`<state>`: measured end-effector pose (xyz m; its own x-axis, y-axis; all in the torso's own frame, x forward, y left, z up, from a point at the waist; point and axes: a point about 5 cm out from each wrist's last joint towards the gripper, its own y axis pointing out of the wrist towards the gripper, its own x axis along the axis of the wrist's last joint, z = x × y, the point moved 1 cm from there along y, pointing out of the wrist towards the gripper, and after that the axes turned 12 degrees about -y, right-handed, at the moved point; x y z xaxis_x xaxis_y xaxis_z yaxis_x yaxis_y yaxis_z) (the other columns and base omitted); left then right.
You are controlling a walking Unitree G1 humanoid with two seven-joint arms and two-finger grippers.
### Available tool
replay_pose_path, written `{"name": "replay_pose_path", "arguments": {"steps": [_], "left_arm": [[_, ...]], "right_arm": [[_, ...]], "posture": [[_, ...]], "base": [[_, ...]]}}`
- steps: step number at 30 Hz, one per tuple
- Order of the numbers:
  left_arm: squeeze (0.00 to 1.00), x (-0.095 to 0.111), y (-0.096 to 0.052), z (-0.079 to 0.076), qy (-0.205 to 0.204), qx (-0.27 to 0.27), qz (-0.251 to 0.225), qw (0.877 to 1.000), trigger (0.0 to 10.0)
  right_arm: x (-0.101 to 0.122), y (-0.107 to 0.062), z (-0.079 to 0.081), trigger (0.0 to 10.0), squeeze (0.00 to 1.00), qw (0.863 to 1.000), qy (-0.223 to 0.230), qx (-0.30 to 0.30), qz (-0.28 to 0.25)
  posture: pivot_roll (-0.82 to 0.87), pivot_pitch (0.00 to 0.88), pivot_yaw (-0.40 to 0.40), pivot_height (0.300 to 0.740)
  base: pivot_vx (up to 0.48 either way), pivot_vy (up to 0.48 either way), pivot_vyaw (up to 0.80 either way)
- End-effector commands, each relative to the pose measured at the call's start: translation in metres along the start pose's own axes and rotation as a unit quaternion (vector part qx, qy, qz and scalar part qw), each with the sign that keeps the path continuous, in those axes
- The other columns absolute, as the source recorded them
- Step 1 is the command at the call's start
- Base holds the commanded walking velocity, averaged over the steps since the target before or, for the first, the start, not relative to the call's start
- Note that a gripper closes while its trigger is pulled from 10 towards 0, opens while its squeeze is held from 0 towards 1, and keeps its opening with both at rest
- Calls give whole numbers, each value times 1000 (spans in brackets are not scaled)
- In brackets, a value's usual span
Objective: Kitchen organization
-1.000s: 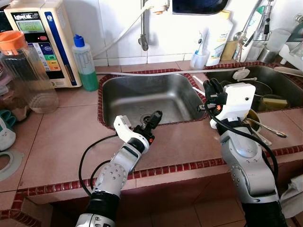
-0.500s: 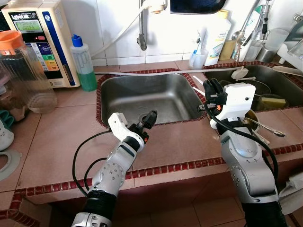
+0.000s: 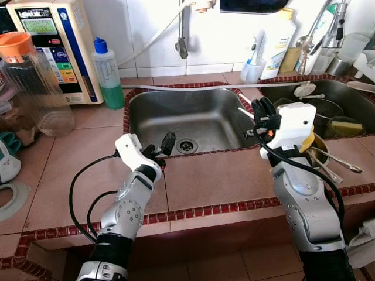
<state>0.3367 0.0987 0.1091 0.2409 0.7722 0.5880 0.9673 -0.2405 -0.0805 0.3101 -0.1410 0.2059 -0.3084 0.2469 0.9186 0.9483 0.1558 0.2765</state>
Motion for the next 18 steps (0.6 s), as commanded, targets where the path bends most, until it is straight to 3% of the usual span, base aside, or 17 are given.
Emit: {"name": "replay_pose_path", "arguments": {"steps": [1, 18], "left_arm": [[0, 75, -6, -105, 382, -200, -220, 875, 10000], [0, 72, -4, -102, 382, -197, -212, 878, 10000]], "right_arm": [[3, 0, -4, 10000, 333, 1000, -6, -5, -8], [3, 0, -3, 10000, 306, 1000, -2, -3, -7]], "posture": [[61, 0, 9, 740], [60, 0, 0, 740]], "base": [[0, 0, 0], [0, 0, 0]]}}
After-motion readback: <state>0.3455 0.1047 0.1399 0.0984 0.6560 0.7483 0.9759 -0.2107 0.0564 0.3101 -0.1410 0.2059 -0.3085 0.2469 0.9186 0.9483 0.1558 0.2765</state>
